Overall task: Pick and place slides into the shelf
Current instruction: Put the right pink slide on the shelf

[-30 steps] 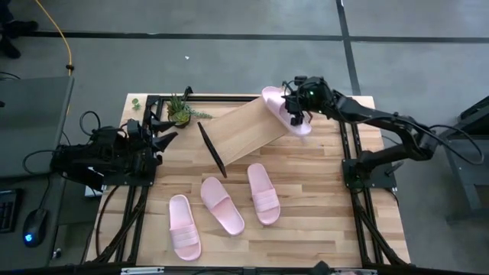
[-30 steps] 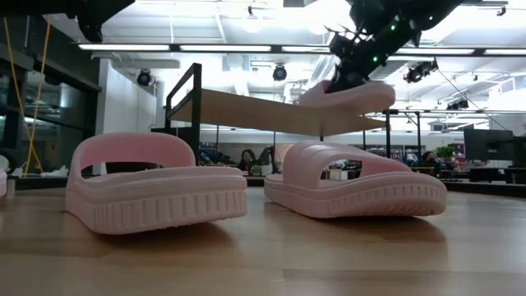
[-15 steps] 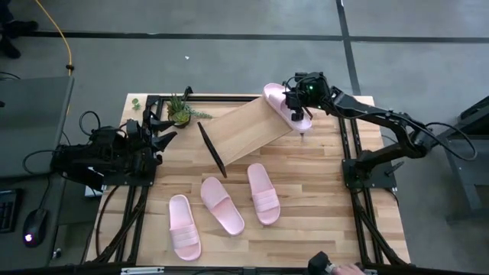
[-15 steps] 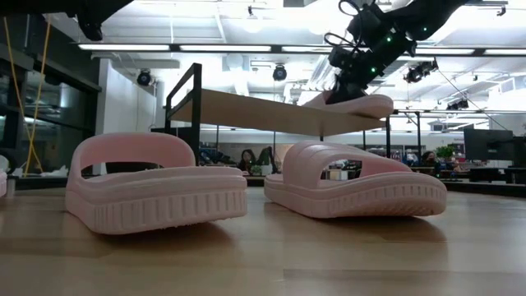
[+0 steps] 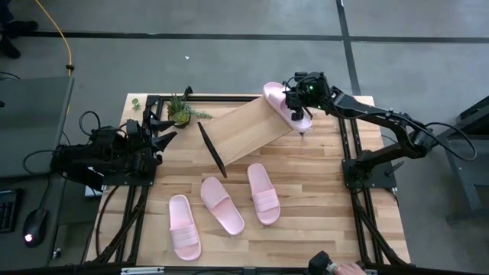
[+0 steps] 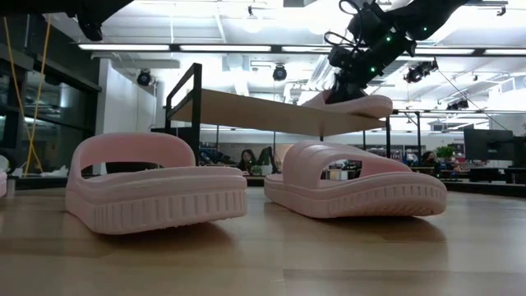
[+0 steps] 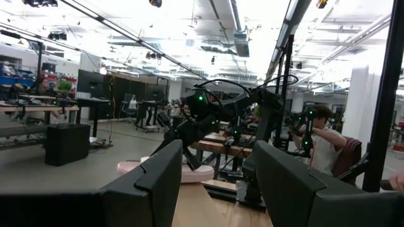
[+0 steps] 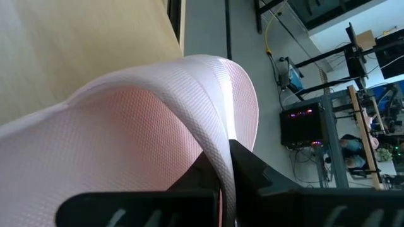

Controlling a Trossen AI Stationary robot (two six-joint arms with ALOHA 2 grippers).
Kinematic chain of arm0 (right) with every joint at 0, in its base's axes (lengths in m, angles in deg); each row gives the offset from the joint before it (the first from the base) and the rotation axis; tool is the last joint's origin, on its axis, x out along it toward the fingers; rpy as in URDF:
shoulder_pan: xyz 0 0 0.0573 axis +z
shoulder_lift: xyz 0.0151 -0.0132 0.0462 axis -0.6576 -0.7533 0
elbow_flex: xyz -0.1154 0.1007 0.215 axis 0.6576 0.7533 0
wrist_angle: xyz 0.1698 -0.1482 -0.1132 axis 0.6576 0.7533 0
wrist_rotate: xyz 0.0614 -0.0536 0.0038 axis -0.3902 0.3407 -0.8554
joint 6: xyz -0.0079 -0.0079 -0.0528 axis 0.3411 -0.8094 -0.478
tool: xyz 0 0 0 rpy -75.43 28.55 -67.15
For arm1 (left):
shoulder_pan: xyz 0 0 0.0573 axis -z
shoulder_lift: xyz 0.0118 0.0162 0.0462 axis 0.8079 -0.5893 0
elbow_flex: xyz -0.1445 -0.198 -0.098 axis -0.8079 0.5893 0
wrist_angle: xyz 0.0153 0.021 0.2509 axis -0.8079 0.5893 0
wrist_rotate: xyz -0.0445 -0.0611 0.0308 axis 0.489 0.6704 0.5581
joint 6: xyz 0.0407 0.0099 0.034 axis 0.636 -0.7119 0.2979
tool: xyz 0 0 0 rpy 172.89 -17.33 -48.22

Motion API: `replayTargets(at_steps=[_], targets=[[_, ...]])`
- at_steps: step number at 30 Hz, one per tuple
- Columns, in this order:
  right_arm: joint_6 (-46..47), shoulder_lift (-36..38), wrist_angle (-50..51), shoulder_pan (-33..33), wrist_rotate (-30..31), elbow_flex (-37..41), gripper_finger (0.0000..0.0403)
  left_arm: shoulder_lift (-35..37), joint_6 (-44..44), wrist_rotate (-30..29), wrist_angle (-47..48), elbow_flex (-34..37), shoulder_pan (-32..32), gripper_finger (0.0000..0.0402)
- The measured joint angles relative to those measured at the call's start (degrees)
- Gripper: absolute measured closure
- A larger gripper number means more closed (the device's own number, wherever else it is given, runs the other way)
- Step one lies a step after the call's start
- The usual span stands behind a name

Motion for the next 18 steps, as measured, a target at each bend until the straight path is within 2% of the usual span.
replayTargets(at_steps=[18], targets=[[-0.8,0.0,0.27,-0.22,0.22,0.0,0.0394,0.0,-0.22,0.08,0.04,0.0,0.01,0.0218]])
